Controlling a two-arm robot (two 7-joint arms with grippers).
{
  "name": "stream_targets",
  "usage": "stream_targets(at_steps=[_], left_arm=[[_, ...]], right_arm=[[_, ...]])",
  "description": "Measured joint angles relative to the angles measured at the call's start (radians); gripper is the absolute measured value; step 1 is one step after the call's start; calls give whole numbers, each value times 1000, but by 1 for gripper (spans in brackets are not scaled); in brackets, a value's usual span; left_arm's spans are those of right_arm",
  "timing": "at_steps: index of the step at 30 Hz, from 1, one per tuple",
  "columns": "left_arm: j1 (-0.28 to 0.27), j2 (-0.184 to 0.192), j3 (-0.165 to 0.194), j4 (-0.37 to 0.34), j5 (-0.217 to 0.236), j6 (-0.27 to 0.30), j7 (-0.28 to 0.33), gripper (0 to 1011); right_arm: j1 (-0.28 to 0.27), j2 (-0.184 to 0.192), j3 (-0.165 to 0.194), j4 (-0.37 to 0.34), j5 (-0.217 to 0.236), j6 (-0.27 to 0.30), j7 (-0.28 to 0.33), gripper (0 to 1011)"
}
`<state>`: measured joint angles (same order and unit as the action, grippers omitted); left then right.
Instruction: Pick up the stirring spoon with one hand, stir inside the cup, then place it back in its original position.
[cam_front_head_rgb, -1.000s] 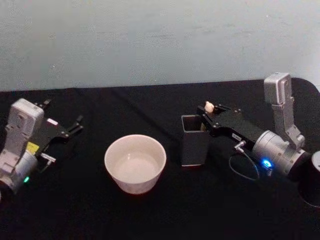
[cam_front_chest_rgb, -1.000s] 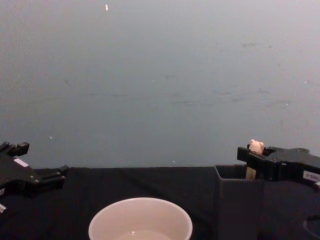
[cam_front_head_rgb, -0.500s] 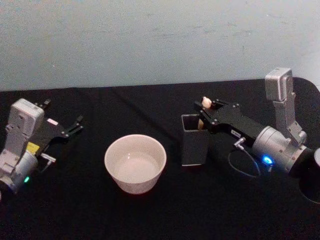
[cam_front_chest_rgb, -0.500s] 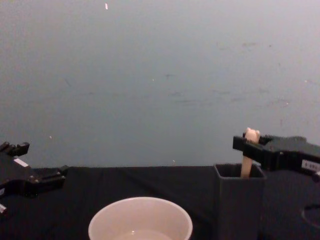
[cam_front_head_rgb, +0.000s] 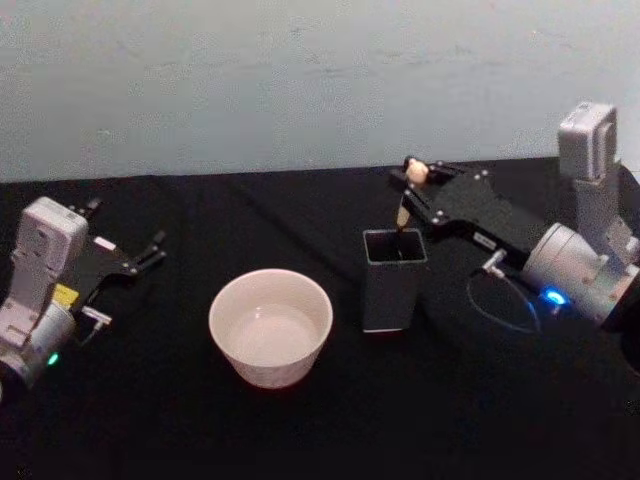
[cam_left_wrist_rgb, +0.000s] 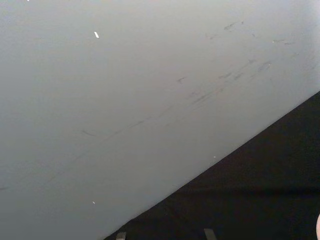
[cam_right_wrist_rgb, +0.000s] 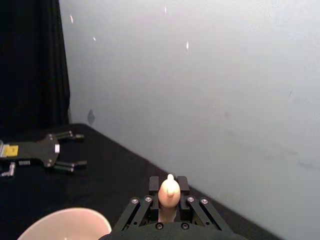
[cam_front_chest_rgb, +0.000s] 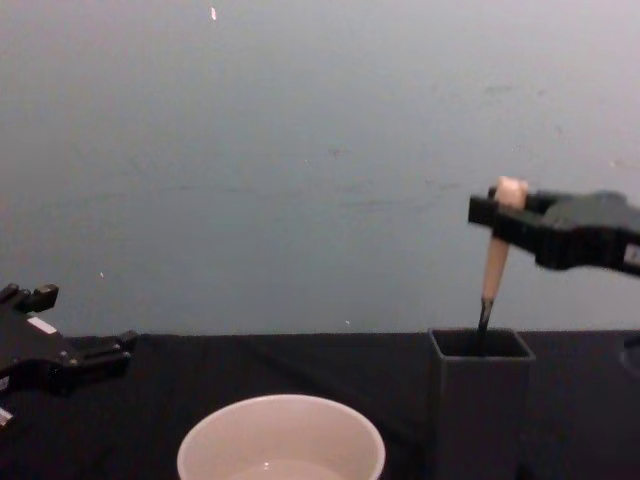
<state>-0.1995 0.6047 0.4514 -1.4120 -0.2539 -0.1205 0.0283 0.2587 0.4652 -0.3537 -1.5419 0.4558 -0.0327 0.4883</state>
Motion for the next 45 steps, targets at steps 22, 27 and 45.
stream_targets(at_steps=[22, 27, 45], left_arm=[[0, 0, 0, 0, 0, 0, 0, 1001], [0, 0, 0, 0, 0, 0, 0, 1001], [0, 0, 0, 0, 0, 0, 0, 1001]], right_arm=[[49, 0, -5, -40, 26, -88, 73, 213], [88, -14, -52, -1, 25, -119, 132, 213], [214, -93, -218, 213, -7, -205, 282, 213]])
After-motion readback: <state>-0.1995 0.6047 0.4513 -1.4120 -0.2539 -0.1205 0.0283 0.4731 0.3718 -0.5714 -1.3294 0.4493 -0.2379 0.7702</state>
